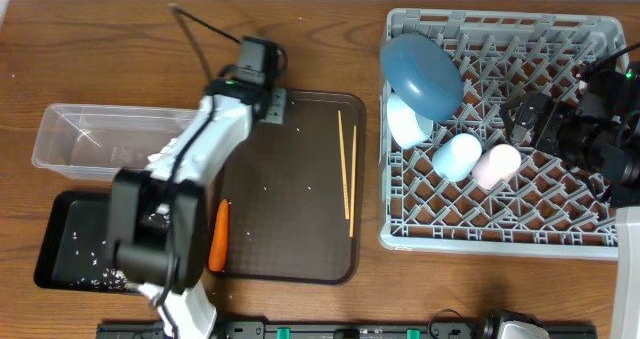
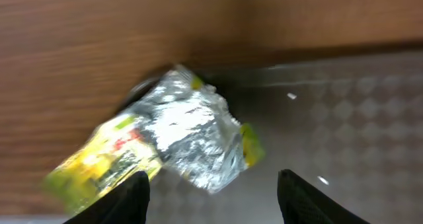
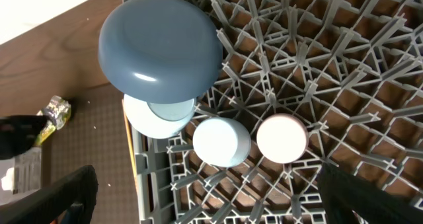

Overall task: Sort waste into correct bins and load items into the dishwasher rack
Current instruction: 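Drop the wrappers into the clear plastic bin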

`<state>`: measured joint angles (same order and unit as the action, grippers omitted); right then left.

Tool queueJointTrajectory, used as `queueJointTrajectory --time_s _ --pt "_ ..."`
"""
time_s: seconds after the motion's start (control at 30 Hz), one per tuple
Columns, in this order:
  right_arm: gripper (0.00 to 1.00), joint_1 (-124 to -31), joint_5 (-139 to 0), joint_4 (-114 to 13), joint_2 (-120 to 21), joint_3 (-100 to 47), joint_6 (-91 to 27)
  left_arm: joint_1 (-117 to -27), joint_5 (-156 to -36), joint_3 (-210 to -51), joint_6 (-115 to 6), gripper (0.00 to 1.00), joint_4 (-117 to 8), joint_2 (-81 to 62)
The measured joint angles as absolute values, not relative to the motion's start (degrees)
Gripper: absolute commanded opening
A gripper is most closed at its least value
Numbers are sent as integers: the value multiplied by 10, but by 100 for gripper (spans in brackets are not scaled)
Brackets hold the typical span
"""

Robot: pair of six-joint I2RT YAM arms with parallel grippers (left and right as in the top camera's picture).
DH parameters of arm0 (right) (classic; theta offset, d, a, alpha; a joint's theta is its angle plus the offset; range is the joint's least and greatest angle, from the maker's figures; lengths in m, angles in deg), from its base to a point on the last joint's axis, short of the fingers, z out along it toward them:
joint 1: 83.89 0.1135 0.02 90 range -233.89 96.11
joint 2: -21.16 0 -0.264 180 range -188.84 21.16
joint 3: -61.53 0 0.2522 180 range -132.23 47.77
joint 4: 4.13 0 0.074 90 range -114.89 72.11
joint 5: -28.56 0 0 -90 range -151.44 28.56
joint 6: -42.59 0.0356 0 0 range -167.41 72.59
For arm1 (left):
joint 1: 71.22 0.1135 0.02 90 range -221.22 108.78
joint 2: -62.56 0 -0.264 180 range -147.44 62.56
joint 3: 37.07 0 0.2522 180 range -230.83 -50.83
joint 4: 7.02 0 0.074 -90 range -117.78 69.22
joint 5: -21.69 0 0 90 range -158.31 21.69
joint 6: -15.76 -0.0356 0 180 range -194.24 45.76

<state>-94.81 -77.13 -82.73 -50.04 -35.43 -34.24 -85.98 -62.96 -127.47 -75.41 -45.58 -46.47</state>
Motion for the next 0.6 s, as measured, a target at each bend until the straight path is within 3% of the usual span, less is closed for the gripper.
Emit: queueJointTrajectory --time_s 0.1,0.17,0.2,0.23,0.27,0.33,0.6 --pt "99 -948 -771 -827 -500 -354 -342 -864 -620 -1275 -776 62 -441 -498" --pt "99 -948 -771 -828 -500 -354 -342 -864 -616 -1274 -785 56 -426 -513" --pt "99 -948 -771 -827 -500 -354 -342 -864 -614 -1274 -788 48 -416 -518" --pt "99 -948 -771 -828 -500 -354 -342 -864 -612 -1274 -789 29 -409 -522" --pt "99 -948 -771 -828 -500 -354 -342 -864 -610 -1275 -791 19 -402 -525" --pt "99 -948 -771 -829 -500 -354 -342 -864 -608 -1275 -797 6 -401 -529" --pt "99 -948 -771 -832 -500 -354 -342 -876 -606 -1274 -799 6 -492 -489"
